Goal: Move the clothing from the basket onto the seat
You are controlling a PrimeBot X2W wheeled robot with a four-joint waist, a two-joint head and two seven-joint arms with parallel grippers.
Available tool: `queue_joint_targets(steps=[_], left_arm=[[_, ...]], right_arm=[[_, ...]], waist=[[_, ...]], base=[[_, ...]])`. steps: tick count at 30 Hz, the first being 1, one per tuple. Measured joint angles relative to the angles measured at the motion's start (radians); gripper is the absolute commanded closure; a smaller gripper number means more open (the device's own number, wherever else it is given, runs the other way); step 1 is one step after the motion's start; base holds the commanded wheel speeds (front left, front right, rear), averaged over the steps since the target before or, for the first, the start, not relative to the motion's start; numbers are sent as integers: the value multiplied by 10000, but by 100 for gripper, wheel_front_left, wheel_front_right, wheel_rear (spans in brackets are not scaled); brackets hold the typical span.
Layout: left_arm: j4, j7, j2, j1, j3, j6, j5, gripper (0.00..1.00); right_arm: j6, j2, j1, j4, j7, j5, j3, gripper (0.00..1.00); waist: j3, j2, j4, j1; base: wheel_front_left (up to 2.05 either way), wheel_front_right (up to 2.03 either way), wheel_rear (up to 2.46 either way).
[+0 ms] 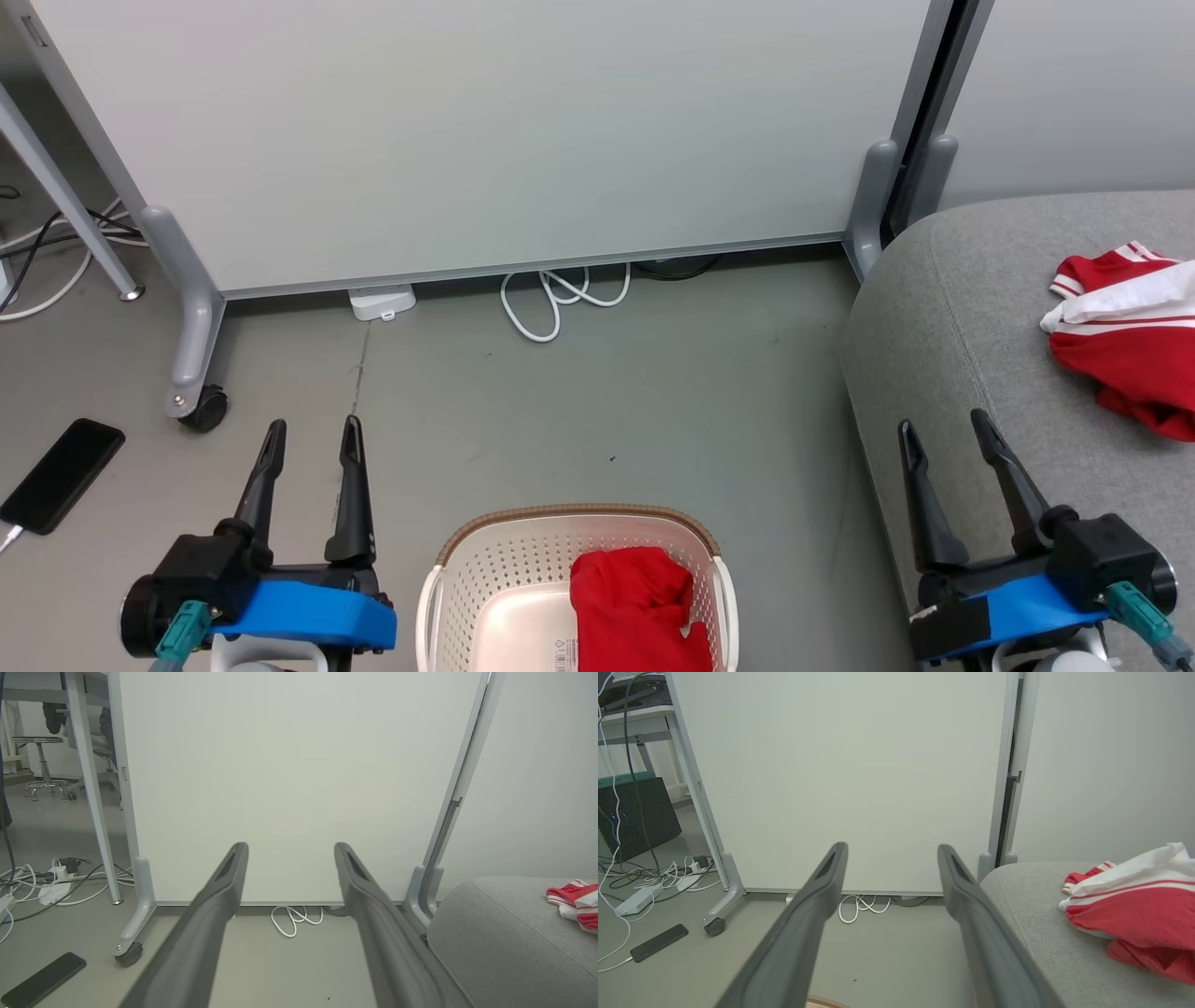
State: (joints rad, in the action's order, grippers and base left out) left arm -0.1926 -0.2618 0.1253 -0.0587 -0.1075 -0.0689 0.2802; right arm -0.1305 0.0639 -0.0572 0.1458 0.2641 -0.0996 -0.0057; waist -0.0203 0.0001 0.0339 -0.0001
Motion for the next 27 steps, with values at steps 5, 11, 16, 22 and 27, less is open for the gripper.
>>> queue_joint_targets(steps=[5,11,16,22,27], left_arm=[[-259,0,-140,96,81,-198,-265,0],[-374,0,-341,193,249,-366,-355,0],[-387,0,-418,194,328,-435,-447,0],[-418,0,-476,193,435,-510,-562,0],[-585,0,-512,134,407,-548,-585,0]], right_arm=[[0,-42,217,209,0,2,81,0],[0,-81,257,349,0,17,144,0],[0,-92,251,380,0,21,132,0],[0,-104,249,389,0,23,146,0],[0,-109,238,399,0,23,157,0]], waist=[[98,0,29,1],[129,0,16,1],[118,0,45,1],[114,0,33,1],[82,0,-14,1]], base=[[0,0,0],[0,0,0],[0,0,0],[0,0,0],[0,0,0]])
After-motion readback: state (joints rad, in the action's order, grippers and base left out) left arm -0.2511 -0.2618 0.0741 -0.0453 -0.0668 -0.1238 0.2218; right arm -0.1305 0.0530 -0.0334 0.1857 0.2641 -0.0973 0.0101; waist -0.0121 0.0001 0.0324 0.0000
